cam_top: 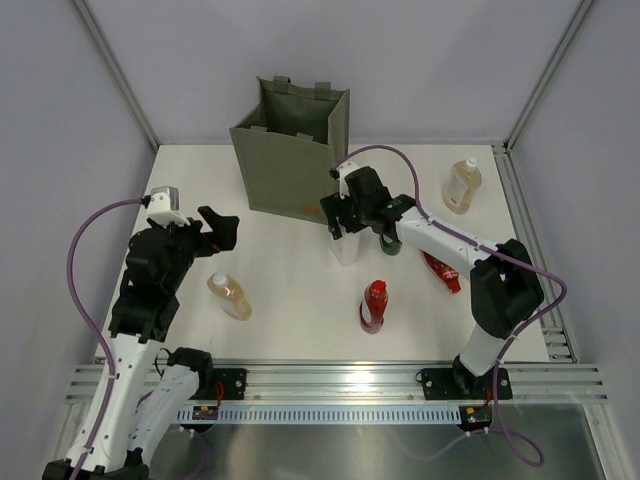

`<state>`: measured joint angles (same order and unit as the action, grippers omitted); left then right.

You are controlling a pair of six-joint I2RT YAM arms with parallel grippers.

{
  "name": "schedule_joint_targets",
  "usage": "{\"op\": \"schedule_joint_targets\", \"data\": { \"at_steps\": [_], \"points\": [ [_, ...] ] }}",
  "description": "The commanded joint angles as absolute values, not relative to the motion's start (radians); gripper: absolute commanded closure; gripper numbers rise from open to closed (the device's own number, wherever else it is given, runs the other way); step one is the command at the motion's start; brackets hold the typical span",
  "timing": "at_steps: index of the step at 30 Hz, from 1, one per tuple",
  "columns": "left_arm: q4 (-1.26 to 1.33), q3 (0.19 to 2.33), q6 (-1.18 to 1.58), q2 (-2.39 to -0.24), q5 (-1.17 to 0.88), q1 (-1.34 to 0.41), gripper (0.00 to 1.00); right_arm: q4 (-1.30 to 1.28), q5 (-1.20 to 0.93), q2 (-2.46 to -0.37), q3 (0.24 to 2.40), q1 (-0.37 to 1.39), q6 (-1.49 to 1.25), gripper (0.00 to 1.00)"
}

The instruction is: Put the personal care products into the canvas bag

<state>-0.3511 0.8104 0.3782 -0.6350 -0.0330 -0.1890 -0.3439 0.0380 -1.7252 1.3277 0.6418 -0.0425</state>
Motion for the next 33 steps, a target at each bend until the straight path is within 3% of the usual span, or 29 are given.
{"op": "schedule_joint_targets", "data": {
  "at_steps": [1, 3, 4, 6, 7, 10, 18, 26, 33],
  "points": [
    [-0.337, 0.772, 0.429, -0.591, -0.005, -0.186, 0.01, -0.307, 0.005, -1.710, 1.307, 0.643, -0.057, 0.19],
    [-0.342, 0.769, 0.434, -0.583, -0.005, -0.186, 0.01, -0.278, 0.005, -1.704, 1.295, 0.644, -0.046, 0.32],
    [-0.347, 0.769, 0.434, -0.577, -0.005, -0.186, 0.01, -0.272, 0.005, -1.695, 1.286, 0.646, -0.038, 0.49],
    [-0.359, 0.773, 0.430, -0.575, -0.005, -0.186, 0.01, -0.256, -0.005, -1.680, 1.278, 0.641, -0.025, 0.68],
    [-0.364, 0.779, 0.426, -0.574, -0.003, -0.186, 0.01, -0.252, -0.044, -1.658, 1.270, 0.629, -0.025, 0.85],
    [-0.377, 0.782, 0.423, -0.569, 0.025, -0.186, 0.01, -0.281, -0.128, -1.631, 1.298, 0.577, -0.052, 1.00],
    [-0.370, 0.762, 0.442, -0.546, 0.026, -0.186, 0.01, -0.347, -0.708, -1.606, 1.420, 0.380, -0.224, 1.00],
    [-0.379, 0.759, 0.454, -0.519, 0.041, -0.186, 0.01, -0.311, -0.879, -1.608, 1.578, 0.373, -0.423, 1.00],
    [-0.414, 0.772, 0.457, -0.502, 0.055, -0.186, 0.01, -0.268, -0.896, -1.727, 1.949, 0.373, -0.570, 1.00]
  ]
}}
